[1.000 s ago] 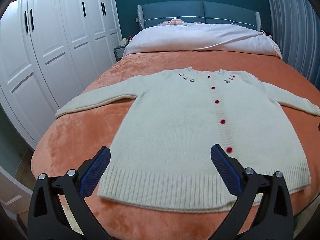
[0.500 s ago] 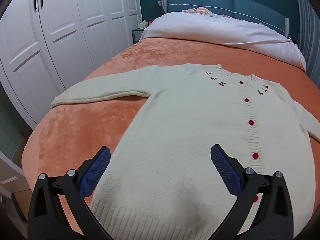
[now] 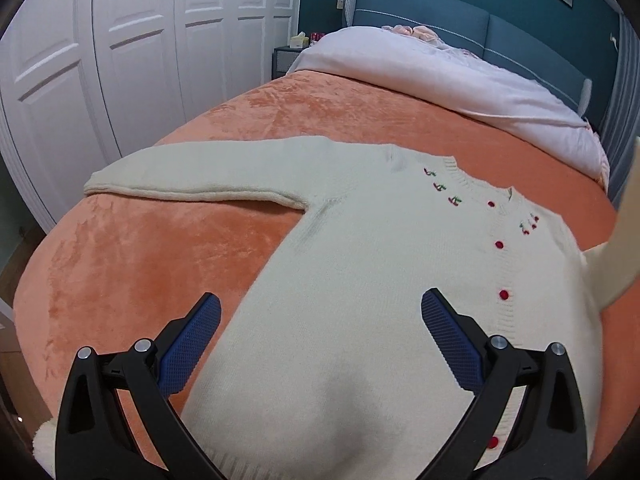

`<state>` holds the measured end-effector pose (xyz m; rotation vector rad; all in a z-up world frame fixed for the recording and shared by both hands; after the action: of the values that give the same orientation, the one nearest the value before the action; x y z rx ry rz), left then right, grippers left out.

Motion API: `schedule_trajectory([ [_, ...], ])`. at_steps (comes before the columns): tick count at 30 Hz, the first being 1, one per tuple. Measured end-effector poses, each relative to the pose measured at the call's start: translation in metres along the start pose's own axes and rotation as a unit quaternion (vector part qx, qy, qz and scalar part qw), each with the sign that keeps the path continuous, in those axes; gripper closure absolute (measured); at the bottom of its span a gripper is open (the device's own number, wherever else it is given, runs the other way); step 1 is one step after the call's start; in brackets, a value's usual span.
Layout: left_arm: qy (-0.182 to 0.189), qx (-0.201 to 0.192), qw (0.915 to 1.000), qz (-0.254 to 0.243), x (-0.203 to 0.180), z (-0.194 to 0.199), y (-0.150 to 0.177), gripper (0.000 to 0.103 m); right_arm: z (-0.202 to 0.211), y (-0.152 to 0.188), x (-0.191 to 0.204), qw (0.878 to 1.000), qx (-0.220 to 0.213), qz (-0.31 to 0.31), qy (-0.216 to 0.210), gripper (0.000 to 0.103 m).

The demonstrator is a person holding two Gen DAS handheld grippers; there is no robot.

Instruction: Fold small clothes

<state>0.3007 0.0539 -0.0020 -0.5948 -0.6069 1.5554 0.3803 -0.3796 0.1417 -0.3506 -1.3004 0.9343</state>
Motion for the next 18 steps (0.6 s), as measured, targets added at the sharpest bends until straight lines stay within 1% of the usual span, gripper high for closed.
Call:
schedule_trajectory([
  [1,0.012,-0.003,0.9999,0.009,0.001,0.000,-0.005,0.005,-0.027,0.031,0.035,0.998,0.047,0.033,-0.022,0.089],
  [2,0.021,-0.003,0.9997,0.015,0.001,-0.001,-0.009,0.005,-0.048,0.059,0.052,0.995,0.085,0.051,-0.032,0.082],
  [3,0.032,0.003,0.9993,0.021,0.000,-0.004,-0.014,0.005,-0.073,0.095,0.063,0.989,0.131,0.064,-0.031,0.070],
  [5,0.056,0.013,0.9979,0.029,-0.004,-0.012,-0.022,0.005,-0.103,0.155,0.060,0.979,0.191,0.070,-0.003,0.068],
  [6,0.066,0.019,0.9971,0.034,-0.006,-0.017,-0.026,0.005,-0.107,0.178,0.054,0.975,0.211,0.063,0.010,0.068],
  [7,0.080,0.025,0.9958,0.037,-0.010,-0.024,-0.030,0.005,-0.107,0.194,0.044,0.973,0.226,0.047,0.022,0.068],
  [9,0.102,0.036,0.9932,0.043,-0.019,-0.039,-0.037,0.005,-0.087,0.211,0.024,0.974,0.223,0.009,0.035,0.068],
  [11,0.111,0.056,0.9910,0.050,-0.030,-0.063,-0.041,0.005,-0.060,0.210,-0.004,0.977,0.205,-0.029,0.056,0.067],
  [12,0.119,0.069,0.9888,0.056,-0.037,-0.078,-0.043,0.005,-0.055,0.207,-0.018,0.976,0.198,-0.047,0.071,0.066],
  [13,0.124,0.079,0.9872,0.062,-0.042,-0.090,-0.043,0.005,-0.043,0.202,-0.037,0.976,0.188,-0.070,0.090,0.064],
  [14,0.124,0.092,0.9855,0.069,-0.049,-0.105,-0.043,0.005,-0.034,0.199,-0.053,0.974,0.178,-0.093,0.105,0.059],
  [15,0.134,0.100,0.9827,0.080,-0.053,-0.115,-0.043,0.005,-0.027,0.193,-0.070,0.971,0.169,-0.117,0.119,0.057],
  [16,0.143,0.106,0.9798,0.090,-0.058,-0.125,-0.044,0.005,-0.023,0.199,-0.083,0.969,0.163,-0.134,0.129,0.057],
  [18,0.146,0.122,0.9761,0.104,-0.068,-0.142,-0.043,0.006,-0.028,0.193,-0.106,0.964,0.157,-0.166,0.139,0.056],
])
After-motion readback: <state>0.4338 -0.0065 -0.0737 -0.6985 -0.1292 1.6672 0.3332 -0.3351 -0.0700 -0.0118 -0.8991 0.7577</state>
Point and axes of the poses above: each gripper's, at about its wrist camera, not at the fingertips, and z roughly against the way its jaws point, x to its left, y to its underside, the point moved 8 cm from there along -z, roughly the way its jaws point, and after that the axes turned 9 degrees about -z, right-handed, at the moved point
